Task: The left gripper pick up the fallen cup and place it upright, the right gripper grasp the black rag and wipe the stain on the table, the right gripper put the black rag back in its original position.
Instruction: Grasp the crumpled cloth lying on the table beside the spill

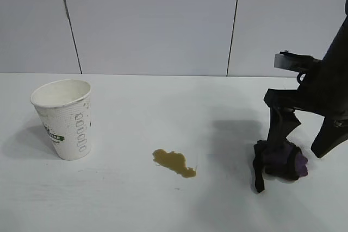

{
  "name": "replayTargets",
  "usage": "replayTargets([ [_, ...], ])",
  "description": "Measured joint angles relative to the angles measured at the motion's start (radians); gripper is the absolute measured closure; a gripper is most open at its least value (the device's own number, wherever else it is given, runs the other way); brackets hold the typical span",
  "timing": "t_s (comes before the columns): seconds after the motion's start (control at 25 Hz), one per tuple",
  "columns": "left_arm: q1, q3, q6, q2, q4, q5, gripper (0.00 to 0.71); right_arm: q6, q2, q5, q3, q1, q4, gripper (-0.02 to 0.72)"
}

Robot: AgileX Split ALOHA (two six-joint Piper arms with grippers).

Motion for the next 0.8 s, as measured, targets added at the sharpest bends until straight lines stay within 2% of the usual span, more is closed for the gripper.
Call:
replayTargets([
  [0.08,0.000,0.000,0.000,0.000,0.000,0.000,0.053,0.000,0.018,-0.012,0.000,0.008,-0.004,0.141],
  [0.2,0.000,0.000,0.000,0.000,0.000,0.000,0.053,0.019,0.027,-0.040,-0.001,0.047,-0.047,0.141],
  [0.4,0.000,0.000,0.000,0.000,0.000,0.000,0.053,0.134,0.028,-0.063,-0.016,0.134,-0.178,0.171],
  [0.56,0.000,0.000,0.000,0.000,0.000,0.000,0.053,0.192,0.029,-0.027,-0.057,0.147,-0.226,0.310],
  [0.72,0.000,0.000,0.000,0.000,0.000,0.000,0.053,0.205,0.029,-0.013,-0.071,0.147,-0.224,0.575],
  [0.8,0.000,0.000,0.000,0.000,0.000,0.000,0.053,0.206,0.029,-0.013,-0.071,0.147,-0.201,0.603],
])
